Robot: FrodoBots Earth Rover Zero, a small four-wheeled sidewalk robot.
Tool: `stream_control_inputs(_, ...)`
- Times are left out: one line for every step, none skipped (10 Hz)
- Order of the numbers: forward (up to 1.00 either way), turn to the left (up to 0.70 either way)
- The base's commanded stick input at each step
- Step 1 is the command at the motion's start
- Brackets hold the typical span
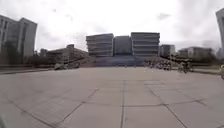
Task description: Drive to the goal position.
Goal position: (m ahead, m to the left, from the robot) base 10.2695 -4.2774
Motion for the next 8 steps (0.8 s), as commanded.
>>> stream_control_inputs(0.7, 0.02)
stream_control_inputs(0.7, 0.02)
stream_control_inputs(0.7, 0.02)
stream_control_inputs(0.7, 0.02)
stream_control_inputs(0.7, 0.02)
stream_control_inputs(0.7, 0.02)
stream_control_inputs(0.7, 0.02)
stream_control_inputs(0.7, 0.02)
